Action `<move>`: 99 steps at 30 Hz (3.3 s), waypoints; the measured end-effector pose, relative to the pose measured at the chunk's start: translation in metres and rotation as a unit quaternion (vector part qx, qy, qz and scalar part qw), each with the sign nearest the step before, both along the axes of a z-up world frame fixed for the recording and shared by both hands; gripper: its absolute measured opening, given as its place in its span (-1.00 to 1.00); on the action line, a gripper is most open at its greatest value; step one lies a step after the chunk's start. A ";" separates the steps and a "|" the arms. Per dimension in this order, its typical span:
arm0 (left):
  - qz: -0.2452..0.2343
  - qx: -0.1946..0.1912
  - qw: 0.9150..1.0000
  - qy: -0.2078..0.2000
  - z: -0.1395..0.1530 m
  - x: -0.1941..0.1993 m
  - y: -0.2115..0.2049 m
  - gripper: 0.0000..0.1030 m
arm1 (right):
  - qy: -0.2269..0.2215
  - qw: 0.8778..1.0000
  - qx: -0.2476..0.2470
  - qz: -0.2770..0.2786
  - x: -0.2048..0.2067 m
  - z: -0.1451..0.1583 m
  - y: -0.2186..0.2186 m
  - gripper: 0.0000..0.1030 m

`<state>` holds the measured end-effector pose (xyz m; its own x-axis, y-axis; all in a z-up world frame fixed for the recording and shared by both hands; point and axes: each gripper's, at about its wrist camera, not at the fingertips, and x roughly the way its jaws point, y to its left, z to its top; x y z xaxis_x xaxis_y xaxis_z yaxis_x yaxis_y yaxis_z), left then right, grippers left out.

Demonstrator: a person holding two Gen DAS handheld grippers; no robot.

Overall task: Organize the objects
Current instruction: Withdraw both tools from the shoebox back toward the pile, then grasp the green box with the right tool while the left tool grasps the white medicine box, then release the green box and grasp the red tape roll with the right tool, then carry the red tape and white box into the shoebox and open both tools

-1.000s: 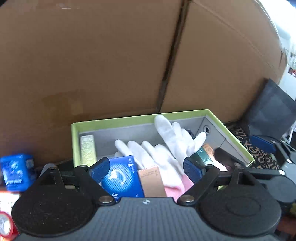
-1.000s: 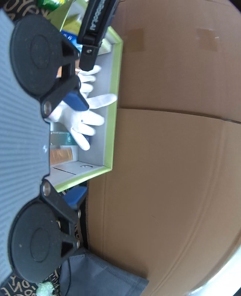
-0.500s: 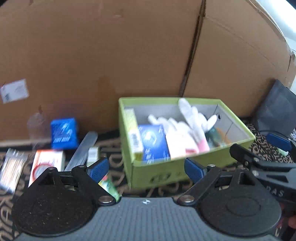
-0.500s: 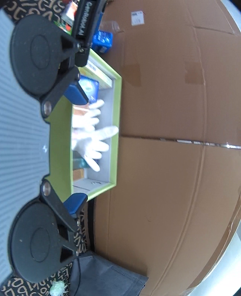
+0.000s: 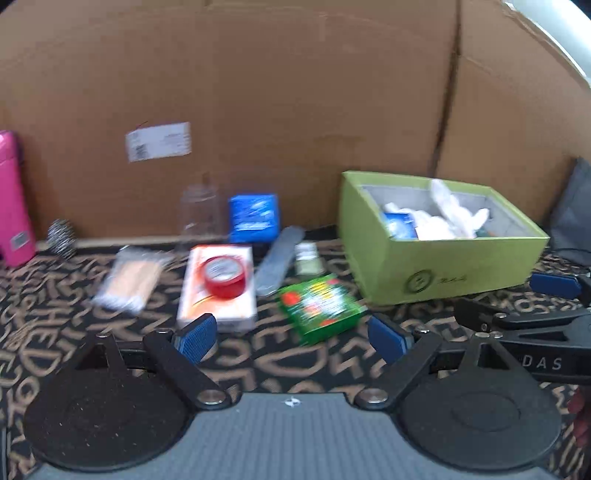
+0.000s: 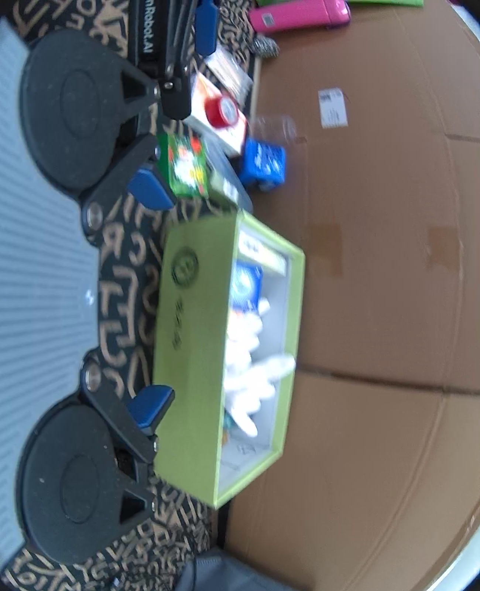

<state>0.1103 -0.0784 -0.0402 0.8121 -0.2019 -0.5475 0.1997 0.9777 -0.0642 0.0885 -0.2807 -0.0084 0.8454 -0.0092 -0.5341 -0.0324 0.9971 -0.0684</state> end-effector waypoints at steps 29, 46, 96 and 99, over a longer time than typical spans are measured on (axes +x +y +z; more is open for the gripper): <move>0.066 -0.005 0.997 0.025 -0.019 0.035 0.086 0.78 | 0.016 0.996 0.028 0.085 0.032 -0.051 0.105 1.00; 0.020 -0.034 0.997 0.068 -0.041 0.103 0.059 0.58 | 0.057 0.997 0.043 0.039 0.089 -0.072 0.094 0.24; -0.035 -0.079 0.995 0.052 -0.022 -0.025 0.137 0.61 | -0.002 0.978 0.028 0.206 -0.010 -0.041 0.144 -0.12; -0.057 -0.061 0.995 0.057 -0.029 -0.007 0.110 0.63 | -0.012 0.987 0.029 0.155 -0.021 -0.035 0.114 -0.11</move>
